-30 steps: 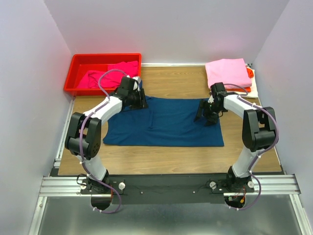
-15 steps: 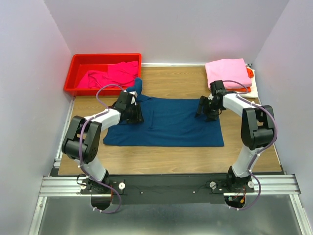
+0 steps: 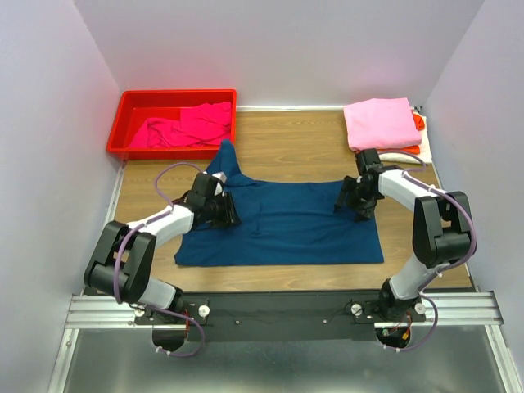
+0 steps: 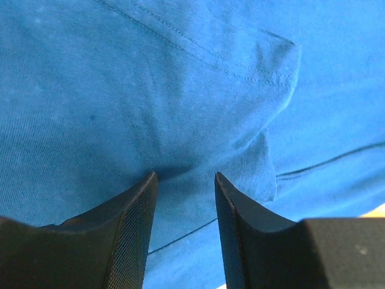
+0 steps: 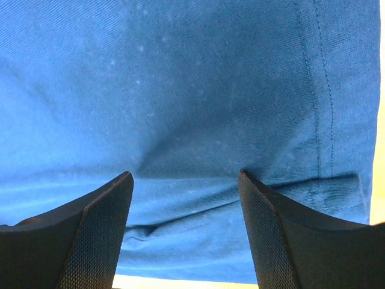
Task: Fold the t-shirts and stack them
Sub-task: Fold the tshirt
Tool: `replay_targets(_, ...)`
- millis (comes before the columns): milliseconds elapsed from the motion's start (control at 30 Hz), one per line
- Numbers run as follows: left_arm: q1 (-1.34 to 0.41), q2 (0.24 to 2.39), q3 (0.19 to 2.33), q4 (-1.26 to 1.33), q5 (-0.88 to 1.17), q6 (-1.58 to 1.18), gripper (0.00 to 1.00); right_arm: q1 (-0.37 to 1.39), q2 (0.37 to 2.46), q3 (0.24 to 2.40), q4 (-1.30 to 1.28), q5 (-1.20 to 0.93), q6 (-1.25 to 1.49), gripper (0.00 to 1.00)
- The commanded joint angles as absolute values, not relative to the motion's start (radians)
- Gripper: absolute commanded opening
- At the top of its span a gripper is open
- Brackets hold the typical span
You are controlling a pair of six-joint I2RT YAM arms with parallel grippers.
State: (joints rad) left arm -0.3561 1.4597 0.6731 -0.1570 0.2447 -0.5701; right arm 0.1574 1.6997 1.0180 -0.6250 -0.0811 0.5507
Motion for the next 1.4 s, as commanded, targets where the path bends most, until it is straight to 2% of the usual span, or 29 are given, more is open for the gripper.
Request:
replay_targets(0, -0.403, 1.427, 0.615, -0.238, 0.302, -0.606, 0.52, 0.153, 1.707, 0.919, -0.785, 0.044, 0.584, 0.79)
replay_targets(200, -0.448, 1.347, 0.6, -0.256, 0.321, -0.663, 0.52, 0.15, 1.66, 0.879, -0.807, 0.064, 0.598, 0.79)
replay_targets(567, -0.397, 1.407, 1.033, -0.459, 0.146, -0.554, 0.52, 0.13, 1.647, 1.152, -0.853, 0.15, 0.56, 0.81)
replay_targets(767, -0.288, 1.512, 1.129, -0.462, 0.101, -0.479, 0.51, 0.043, 1.729, 1.293, -0.819, 0.215, 0.466, 0.81)
replay_targets(1033, -0.282, 1.67, 1.175, -0.388, 0.114, -0.449, 0.51, -0.066, 1.856, 1.351, -0.618, 0.115, 0.367, 0.67)
replay_targets(1367, -0.267, 1.772, 1.239, -0.371, 0.118, -0.442, 0.5, -0.072, 1.948, 1.387, -0.595, 0.071, 0.357, 0.53)
